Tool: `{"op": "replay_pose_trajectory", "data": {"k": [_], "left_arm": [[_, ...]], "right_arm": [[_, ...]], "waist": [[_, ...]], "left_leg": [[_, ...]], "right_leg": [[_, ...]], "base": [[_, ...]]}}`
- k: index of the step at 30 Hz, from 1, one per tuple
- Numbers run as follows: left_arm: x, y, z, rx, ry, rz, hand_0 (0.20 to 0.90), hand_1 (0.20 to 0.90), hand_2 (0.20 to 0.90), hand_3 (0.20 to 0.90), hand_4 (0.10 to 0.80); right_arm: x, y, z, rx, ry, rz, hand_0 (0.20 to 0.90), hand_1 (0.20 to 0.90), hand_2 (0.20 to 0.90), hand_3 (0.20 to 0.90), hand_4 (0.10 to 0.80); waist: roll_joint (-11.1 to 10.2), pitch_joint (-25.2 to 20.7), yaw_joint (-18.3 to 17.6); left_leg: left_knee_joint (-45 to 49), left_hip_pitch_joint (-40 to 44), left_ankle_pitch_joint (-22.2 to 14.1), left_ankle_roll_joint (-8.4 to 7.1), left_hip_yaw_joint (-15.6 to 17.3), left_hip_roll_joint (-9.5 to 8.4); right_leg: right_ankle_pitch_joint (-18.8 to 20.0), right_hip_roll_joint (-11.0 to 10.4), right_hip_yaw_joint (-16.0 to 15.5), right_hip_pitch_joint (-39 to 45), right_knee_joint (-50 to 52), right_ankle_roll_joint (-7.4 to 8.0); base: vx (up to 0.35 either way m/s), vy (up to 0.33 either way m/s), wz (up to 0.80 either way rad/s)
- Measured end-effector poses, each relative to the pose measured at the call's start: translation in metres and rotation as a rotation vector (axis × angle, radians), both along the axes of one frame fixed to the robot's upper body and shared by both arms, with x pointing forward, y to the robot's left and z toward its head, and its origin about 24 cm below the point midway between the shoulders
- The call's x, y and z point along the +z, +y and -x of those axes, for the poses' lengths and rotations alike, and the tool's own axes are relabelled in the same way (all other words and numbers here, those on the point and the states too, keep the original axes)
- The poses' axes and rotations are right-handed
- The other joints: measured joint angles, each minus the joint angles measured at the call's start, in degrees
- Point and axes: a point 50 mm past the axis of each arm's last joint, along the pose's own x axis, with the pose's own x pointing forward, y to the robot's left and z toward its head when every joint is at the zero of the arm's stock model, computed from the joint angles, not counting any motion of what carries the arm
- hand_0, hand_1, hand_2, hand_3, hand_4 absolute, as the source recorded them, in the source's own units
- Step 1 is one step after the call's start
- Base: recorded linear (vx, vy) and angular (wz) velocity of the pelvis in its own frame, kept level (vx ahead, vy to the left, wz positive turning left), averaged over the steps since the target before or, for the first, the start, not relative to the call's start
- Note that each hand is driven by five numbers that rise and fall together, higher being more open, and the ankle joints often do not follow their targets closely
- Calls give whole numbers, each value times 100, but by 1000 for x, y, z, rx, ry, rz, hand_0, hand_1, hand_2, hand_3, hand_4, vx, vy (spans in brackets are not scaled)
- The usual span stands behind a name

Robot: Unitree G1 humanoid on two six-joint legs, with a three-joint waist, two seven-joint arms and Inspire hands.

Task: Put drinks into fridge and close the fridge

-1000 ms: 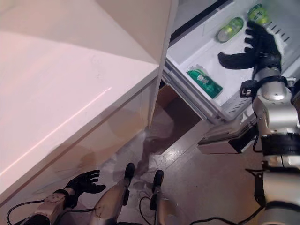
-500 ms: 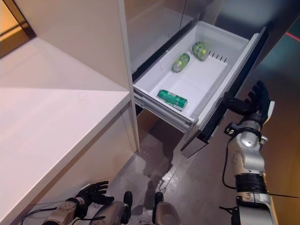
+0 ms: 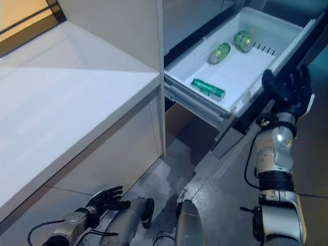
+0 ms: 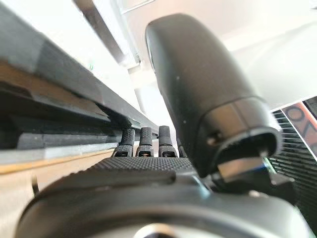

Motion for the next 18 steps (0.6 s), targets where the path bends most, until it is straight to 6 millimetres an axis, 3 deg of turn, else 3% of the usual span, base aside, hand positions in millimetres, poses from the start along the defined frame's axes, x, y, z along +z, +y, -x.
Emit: {"op": "replay_pose_trajectory", "data": {"k": [4, 8, 10, 12, 13, 14, 16, 18], "left_arm": [[4, -2, -4, 19, -31, 34, 900, 900, 900, 900, 800], [7, -7, -9, 25, -59, 62, 900, 900, 900, 900, 800], [8, -9, -11, 27, -65, 67, 900, 900, 900, 900, 800], [8, -14, -11, 20, -79, 84, 900, 900, 900, 900, 800], [7, -19, -11, 13, -73, 77, 900, 900, 900, 900, 800], [7, -22, -12, 27, -77, 82, 900, 900, 900, 900, 800], [8, -21, -13, 29, -89, 81, 900, 900, 900, 900, 800], [8, -23, -14, 24, -94, 87, 900, 900, 900, 900, 800]], "right_arm": [[19, 4, -9, 39, -83, -81, 900, 900, 900, 900, 800], [33, 10, -18, 58, -116, -103, 900, 900, 900, 900, 800], [34, 10, -19, 54, -117, -102, 900, 900, 900, 900, 800], [42, 13, -23, 71, -108, -64, 900, 900, 900, 900, 800], [44, 16, -25, 92, -108, -37, 900, 900, 900, 900, 800], [47, 20, -26, 122, -123, -16, 900, 900, 900, 900, 800], [56, 24, -28, 140, -150, -10, 900, 900, 900, 900, 800], [62, 26, -30, 156, -159, 5, 900, 900, 900, 900, 800]], "waist": [[8, 54, 15], [36, 99, 162], [23, 105, 167], [69, 105, 250], [208, 56, 285], [188, 88, 346], [140, 83, 332], [160, 105, 384]], "left_leg": [[0, -304, 14, -23, -152, -96], [-10, -510, 31, -52, -382, -61], [33, -525, 62, -100, -428, -144], [691, -646, -102, 149, -386, -225], [632, -528, -179, -2, -447, -183], [584, -601, -164, -108, -515, -177], [431, -715, -65, -126, -590, -342], [284, -655, 22, -99, -609, -340]], "right_leg": [[60, -1, -110, -302, 20, -102], [110, 67, -215, -488, 82, -183], [132, -7, -259, -519, 45, -223], [273, -172, -444, -596, 114, -317], [305, -110, -578, -627, 143, -299], [57, -71, -492, -764, 668, -346], [-202, -91, -464, -593, 481, -318], [-94, -195, -657, -531, 319, -315]], "base": [[-78, 93, 9], [55, 75, 6], [-79, 81, 30], [-23, 81, 3], [125, 74, -23], [37, 75, 0], [86, 60, 21], [90, 65, 17]]}}
